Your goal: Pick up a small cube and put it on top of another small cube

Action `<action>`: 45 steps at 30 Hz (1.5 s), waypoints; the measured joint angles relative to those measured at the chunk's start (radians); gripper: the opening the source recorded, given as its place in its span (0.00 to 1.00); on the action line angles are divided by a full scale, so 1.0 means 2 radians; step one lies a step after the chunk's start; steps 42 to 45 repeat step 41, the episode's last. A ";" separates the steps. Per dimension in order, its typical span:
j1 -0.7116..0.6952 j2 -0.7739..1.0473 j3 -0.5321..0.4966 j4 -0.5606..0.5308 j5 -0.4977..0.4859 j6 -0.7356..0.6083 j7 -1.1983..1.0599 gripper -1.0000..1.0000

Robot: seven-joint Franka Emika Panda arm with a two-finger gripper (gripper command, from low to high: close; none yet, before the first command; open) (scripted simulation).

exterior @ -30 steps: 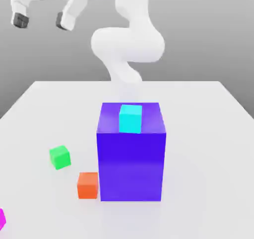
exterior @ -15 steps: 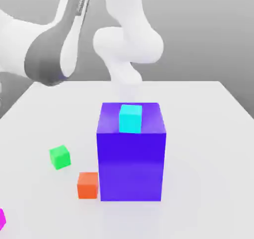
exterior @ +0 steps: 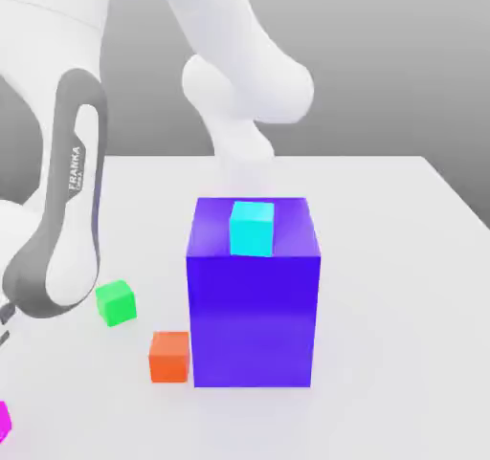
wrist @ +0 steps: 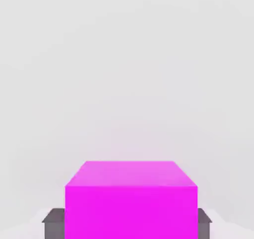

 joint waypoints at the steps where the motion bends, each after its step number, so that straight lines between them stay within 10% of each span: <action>1: 0.000 0.006 0.000 0.001 0.000 0.004 0.000 0.00; 21: -0.008 -0.298 -0.069 -0.275 -0.134 -0.037 0.004 0.00; 30: -0.001 -0.443 -0.109 -0.433 -0.097 -0.011 -0.074 0.00; 38: 0.028 -0.325 -0.125 -0.441 -0.040 0.116 -0.116 0.00; 39: 0.033 -0.309 -0.123 -0.440 -0.024 0.131 -0.127 1.00; 45: 0.033 -0.309 -0.123 -0.440 -0.024 0.131 -0.126 1.00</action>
